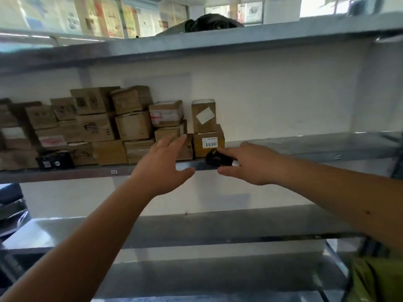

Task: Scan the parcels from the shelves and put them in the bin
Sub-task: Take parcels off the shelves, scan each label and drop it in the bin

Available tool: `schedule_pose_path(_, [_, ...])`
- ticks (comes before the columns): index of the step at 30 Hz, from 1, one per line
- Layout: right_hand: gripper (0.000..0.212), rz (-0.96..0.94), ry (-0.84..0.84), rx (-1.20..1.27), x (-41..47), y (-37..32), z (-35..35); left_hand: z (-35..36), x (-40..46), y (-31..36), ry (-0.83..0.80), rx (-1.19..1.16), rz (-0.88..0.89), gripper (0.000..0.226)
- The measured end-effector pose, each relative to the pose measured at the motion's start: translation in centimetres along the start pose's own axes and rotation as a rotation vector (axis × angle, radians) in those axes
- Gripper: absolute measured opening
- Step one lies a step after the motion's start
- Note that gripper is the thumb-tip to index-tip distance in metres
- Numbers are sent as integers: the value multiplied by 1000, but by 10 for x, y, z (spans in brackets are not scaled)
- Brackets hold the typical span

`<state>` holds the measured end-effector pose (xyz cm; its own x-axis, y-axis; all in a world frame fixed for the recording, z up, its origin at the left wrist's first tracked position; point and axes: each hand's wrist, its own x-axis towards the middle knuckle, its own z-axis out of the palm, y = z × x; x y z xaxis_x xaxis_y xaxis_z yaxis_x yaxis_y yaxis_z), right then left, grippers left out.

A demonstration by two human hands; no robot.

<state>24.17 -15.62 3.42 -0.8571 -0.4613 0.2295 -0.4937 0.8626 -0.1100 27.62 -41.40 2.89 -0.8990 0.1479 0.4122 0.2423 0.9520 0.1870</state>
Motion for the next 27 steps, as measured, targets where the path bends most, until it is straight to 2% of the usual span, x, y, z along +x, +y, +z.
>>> schedule_pose_path(3, [74, 25, 4, 12, 27, 23, -6, -2, 39, -10, -15, -26, -26, 90])
schedule_pose_path(7, [69, -17, 23, 65, 66, 50, -23, -1, 96, -11, 14, 11, -17, 93])
schedule_pose_path(12, [70, -45, 54, 29, 115, 83, -40, -1, 160, -1, 23, -127, -55, 87])
schedule_pose_path(18, [57, -96, 80, 66, 163, 116, -53, 4, 223, 12, 40, -207, -103, 83])
schedule_pose_path(27, [56, -98, 116, 49, 222, 143, -59, 19, 292, 4, -30, -556, -358, 55])
